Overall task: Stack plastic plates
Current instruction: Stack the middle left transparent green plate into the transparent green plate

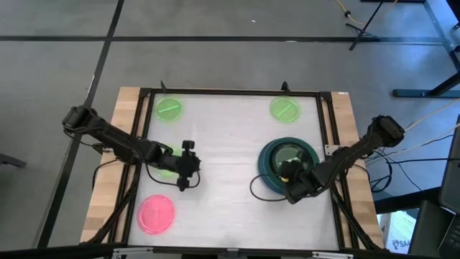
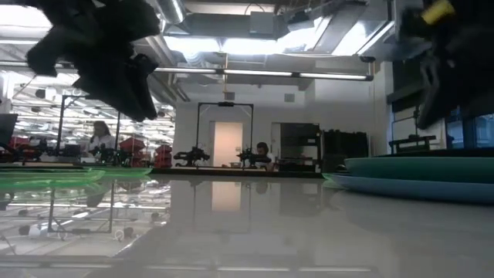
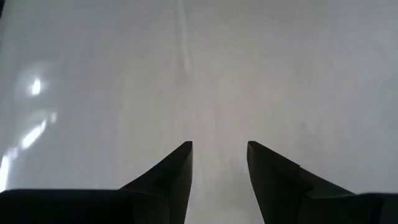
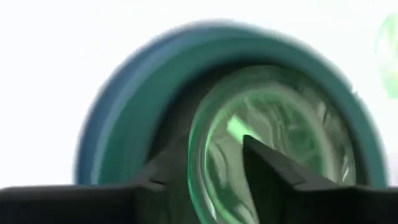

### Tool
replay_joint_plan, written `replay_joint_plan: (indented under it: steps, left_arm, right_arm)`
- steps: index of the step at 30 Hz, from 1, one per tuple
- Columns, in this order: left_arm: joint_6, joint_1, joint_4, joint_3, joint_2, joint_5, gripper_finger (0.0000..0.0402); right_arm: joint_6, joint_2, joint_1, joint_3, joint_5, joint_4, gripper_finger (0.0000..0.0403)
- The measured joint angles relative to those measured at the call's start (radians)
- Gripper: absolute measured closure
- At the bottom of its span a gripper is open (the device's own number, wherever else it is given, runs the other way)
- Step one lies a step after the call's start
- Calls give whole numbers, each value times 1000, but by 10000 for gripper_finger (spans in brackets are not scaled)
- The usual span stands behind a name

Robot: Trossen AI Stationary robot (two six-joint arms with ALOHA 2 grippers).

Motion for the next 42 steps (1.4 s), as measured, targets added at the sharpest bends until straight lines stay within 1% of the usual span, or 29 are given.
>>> replay_joint_plan:
  steps: [2, 4, 5, 7, 9, 12, 16, 20, 22, 24, 29, 32, 36, 39, 42]
  left_arm:
    - [-86, 12, -140, 65, 0, 12, 255]
    - [-214, 17, -310, 148, 0, 80, 255]
    - [-283, 14, -365, 178, -1, 106, 255]
    - [-401, -13, -434, 205, -1, 149, 255]
    - [-460, -57, -473, 203, -1, 192, 255]
    - [-518, -126, -478, 172, 11, 201, 255]
    - [-590, -220, -486, 135, 44, 140, 255]
    - [-666, -286, -487, 93, 73, 105, 255]
    - [-692, -304, -484, 67, 84, 104, 255]
    - [-716, -312, -476, 32, 85, 103, 255]
    - [-737, -312, -392, -48, 84, 103, 255]
    - [-737, -312, -338, -72, 84, 107, 255]
    - [-736, -308, -327, -108, 84, 104, 257]
    - [-734, -295, -321, -127, 82, 109, 273]
    - [-701, -285, -313, -129, 81, 119, 305]
  right_arm:
    - [-92, -1, -12, 41, 50, 11, 229]
    - [-166, -1, -13, 69, 126, 34, 203]
    - [-202, -2, -13, 73, 166, 60, 193]
    - [-272, -1, -11, 72, 227, 123, 177]
    - [-322, 2, -10, 62, 245, 201, 168]
    - [-364, 20, -10, 37, 228, 310, 163]
    - [-431, 55, -10, 16, 216, 436, 162]
    - [-455, 93, -11, 12, 229, 509, 162]
    - [-468, 108, -11, 12, 244, 541, 162]
    - [-490, 119, -11, 12, 262, 555, 162]
    - [-492, 127, -11, 12, 281, 564, 162]
    - [-492, 129, -11, 12, 292, 564, 162]
    - [-488, 129, -11, 12, 297, 564, 162]
    - [-477, 129, -11, 12, 297, 564, 162]
    - [-450, 129, -11, 12, 295, 556, 162]
